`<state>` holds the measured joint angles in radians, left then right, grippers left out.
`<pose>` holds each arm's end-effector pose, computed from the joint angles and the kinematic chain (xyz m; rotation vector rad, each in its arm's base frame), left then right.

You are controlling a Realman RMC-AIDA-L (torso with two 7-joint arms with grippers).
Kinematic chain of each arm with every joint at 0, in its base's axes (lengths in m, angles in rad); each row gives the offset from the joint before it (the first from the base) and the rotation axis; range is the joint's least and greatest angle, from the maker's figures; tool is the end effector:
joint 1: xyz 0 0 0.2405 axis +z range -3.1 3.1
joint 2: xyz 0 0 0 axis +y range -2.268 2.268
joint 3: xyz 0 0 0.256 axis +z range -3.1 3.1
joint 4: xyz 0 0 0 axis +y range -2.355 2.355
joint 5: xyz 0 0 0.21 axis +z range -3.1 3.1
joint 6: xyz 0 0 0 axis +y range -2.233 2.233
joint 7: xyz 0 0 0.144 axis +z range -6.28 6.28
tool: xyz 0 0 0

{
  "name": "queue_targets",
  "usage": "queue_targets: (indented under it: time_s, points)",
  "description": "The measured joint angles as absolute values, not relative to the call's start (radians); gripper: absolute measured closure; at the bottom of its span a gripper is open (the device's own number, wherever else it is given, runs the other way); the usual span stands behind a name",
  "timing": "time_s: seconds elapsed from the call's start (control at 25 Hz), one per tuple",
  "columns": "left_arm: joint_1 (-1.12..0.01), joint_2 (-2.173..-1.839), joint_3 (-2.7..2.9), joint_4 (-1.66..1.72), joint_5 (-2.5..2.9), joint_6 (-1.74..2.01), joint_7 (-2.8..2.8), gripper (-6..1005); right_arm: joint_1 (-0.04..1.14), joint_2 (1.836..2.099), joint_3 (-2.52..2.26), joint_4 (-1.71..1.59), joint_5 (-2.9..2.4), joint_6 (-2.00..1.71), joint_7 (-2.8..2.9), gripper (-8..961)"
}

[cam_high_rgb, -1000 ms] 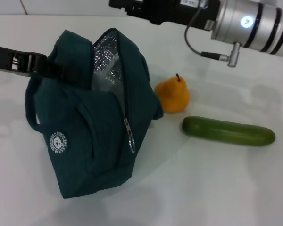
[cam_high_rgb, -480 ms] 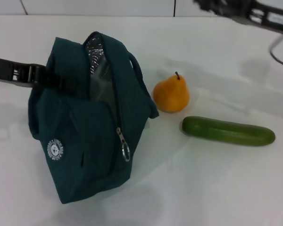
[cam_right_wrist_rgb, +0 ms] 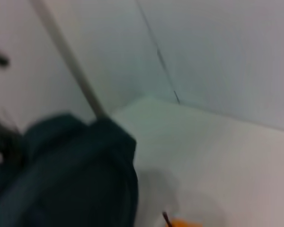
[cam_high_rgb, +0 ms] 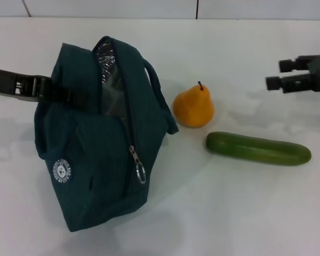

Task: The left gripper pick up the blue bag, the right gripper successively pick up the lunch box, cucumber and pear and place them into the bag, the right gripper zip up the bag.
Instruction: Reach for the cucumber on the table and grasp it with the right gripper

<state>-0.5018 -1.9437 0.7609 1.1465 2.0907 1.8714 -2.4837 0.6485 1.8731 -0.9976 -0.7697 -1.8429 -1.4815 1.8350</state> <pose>-0.2358 0.3258 0.1067 -2.5666 -1.5746 -0.4050 0.2159 0.3919 0.0638 -2.7544 0.7679 0.5092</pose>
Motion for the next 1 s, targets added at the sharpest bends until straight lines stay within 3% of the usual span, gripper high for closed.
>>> queue_targets:
  time_s: [0.16,0.32,0.76,1.0]
  points:
    - [-0.502,-1.944,0.761,1.144,2.097,1.872,-2.488,957,0.676,1.851,-0.998,-0.926,-2.025,-1.602,1.941,101]
    - [-0.506,-1.945,0.761,1.144,2.097,1.872,-2.49,957,0.72,1.859,-0.999,-1.045,-2.163,-1.706,2.014,103]
    - [-0.514,-1.945,0.761,1.145,2.074,1.873,-2.491,957,0.88,1.993,-1.044,-1.202,-2.515,-1.861,2.097,107]
    - [-0.524,-1.946,0.761,1.145,2.074,1.872,-2.485,957,0.944,2.012,-1.18,-1.152,-2.582,-1.839,2.131,109]
